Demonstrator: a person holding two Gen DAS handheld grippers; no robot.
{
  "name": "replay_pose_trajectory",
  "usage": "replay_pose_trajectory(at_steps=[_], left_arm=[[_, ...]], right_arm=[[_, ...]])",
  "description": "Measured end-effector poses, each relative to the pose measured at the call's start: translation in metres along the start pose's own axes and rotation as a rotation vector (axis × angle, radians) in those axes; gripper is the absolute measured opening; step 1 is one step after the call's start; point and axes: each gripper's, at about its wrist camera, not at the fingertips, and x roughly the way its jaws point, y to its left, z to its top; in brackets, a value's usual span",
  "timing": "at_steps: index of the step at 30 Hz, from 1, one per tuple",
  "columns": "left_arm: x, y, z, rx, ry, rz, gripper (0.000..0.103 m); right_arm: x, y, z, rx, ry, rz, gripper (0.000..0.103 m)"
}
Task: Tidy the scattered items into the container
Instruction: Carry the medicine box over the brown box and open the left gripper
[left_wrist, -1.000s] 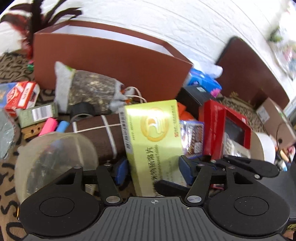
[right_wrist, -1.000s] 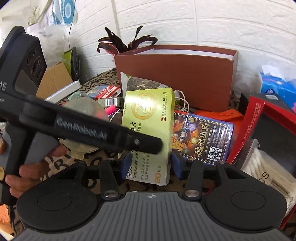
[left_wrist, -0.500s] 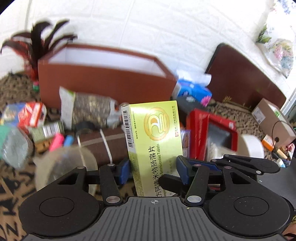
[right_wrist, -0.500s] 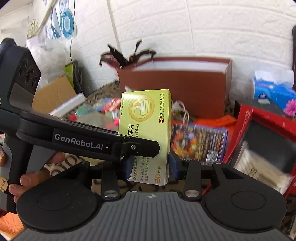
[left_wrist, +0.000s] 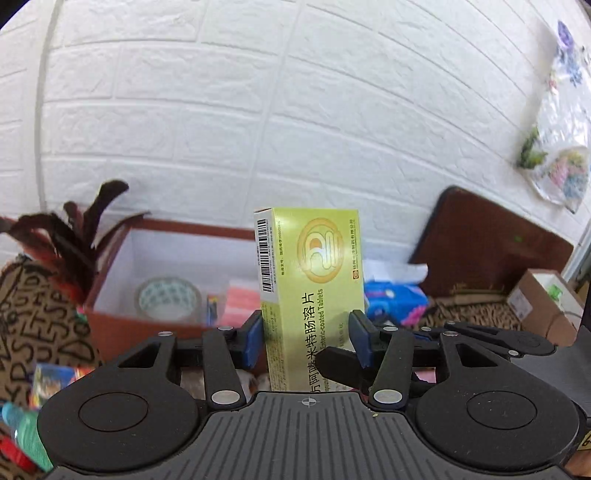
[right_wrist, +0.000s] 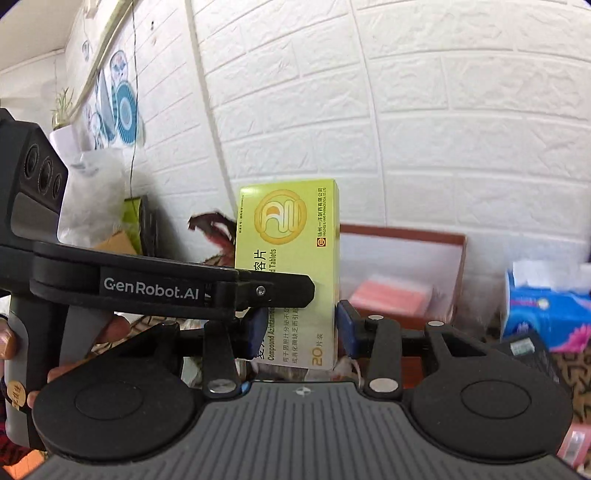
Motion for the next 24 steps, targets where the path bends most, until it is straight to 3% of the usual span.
replay_pose_trajectory(at_steps=[10, 21, 23, 24], left_arm=[[0.061, 0.045, 0.037, -0.054, 0.027, 0.011, 0.056], [0.124, 0.079, 0.022, -0.08, 0.129, 0.031, 0.058], [0.129, 0.081, 0.02, -0.081, 0.145, 0.041, 0.065], [0.131, 0.082, 0.019, -0.086, 0.151, 0.053, 0.068]], right_arm=[[0.072, -0.029, 0.028, 0.05, 0.024, 0.0, 0.048], [0.131, -0.057, 0.008, 0.118, 0.134, -0.001, 0.048], [0.135, -0.056, 0.006, 0.115, 0.151, 0.003, 0.05], [0.136, -0.056, 0.005, 0.11, 0.155, 0.006, 0.057]])
